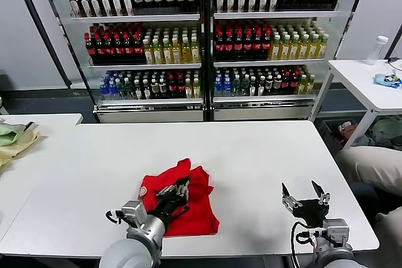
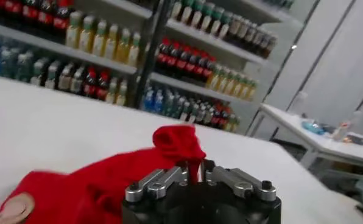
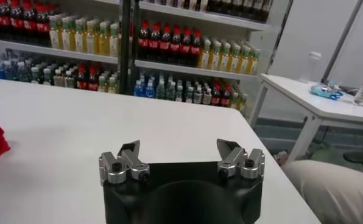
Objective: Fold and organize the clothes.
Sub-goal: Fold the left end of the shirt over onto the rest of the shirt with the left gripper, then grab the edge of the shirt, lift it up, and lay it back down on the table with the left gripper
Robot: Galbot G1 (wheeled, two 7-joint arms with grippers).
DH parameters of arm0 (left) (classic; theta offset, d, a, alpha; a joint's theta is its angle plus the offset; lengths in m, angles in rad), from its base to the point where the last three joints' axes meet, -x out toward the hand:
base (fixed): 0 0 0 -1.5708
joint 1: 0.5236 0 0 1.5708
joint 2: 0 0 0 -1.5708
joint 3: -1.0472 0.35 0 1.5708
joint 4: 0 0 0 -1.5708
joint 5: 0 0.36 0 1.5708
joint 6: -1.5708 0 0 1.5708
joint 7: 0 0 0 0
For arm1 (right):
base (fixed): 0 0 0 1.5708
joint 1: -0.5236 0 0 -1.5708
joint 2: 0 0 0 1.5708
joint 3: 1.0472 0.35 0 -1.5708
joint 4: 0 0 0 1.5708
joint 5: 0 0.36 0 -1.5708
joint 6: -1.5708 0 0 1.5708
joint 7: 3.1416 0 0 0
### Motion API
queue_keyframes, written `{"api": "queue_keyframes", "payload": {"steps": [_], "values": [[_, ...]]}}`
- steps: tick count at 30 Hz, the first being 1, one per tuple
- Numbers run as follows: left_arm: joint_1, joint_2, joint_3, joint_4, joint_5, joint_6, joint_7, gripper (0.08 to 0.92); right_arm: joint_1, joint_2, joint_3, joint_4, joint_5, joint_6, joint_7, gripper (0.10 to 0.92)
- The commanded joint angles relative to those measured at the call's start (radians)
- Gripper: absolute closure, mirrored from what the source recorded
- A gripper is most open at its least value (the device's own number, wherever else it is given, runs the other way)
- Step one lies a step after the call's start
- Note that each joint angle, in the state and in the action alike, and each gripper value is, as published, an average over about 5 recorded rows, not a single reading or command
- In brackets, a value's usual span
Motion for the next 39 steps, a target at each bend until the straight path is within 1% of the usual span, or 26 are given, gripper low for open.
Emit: {"api": "queue_keyframes", "payload": {"steps": [1,3,5,7,9,11,14,17,19,21,23,25,32,39], "values": [[0.022,0.151,-0.259,-0.126,-0.048,-0.026,-0.014,0.696,0.021,0.000,-0.012,-0.017,-0.001,-0.001,-0.001,0.203],[0.099,0.212,-0.369,-0.052,-0.039,-0.044,-0.026,0.636,0.029,0.001,-0.018,-0.023,-0.001,-0.001,-0.002,0.203],[0.163,0.238,-0.406,0.053,0.010,-0.072,-0.040,0.576,0.034,0.004,-0.023,-0.029,-0.001,0.000,-0.003,0.203],[0.205,0.234,-0.399,0.150,0.068,-0.097,-0.050,0.524,0.035,0.006,-0.025,-0.034,-0.002,0.001,-0.004,0.203],[0.223,0.214,-0.373,0.213,0.108,-0.108,-0.050,0.463,0.033,0.007,-0.024,-0.038,-0.003,0.003,-0.005,0.203],[0.228,0.189,-0.336,0.235,0.117,-0.107,-0.047,0.402,0.029,0.006,-0.020,-0.041,-0.005,0.005,-0.005,0.203],[0.215,0.155,-0.295,0.236,0.097,-0.102,-0.038,0.316,0.023,0.006,-0.012,-0.041,-0.005,0.006,-0.006,0.203],[0.194,0.142,-0.280,0.230,0.044,-0.104,-0.019,0.235,0.016,0.005,-0.001,-0.035,-0.005,0.006,-0.006,0.203],[0.189,0.143,-0.278,0.219,-0.014,-0.107,0.003,0.202,0.013,0.005,0.004,-0.033,-0.005,0.006,-0.007,0.203],[0.192,0.142,-0.274,0.201,-0.070,-0.105,0.029,0.189,0.013,0.006,0.006,-0.032,-0.004,0.006,-0.007,0.203],[0.194,0.135,-0.264,0.182,-0.102,-0.099,0.045,0.216,0.016,0.008,0.004,-0.034,-0.005,0.005,-0.006,0.203],[0.193,0.125,-0.252,0.173,-0.109,-0.095,0.057,0.261,0.019,0.010,-0.001,-0.036,-0.007,0.005,-0.006,0.203],[0.183,0.107,-0.241,0.181,-0.109,-0.105,0.057,0.469,0.017,0.007,-0.001,-0.035,-0.008,0.005,-0.007,0.203],[0.161,0.094,-0.237,0.217,-0.105,-0.106,0.036,0.668,0.017,0.006,0.001,-0.031,-0.007,0.005,-0.007,0.203]]}}
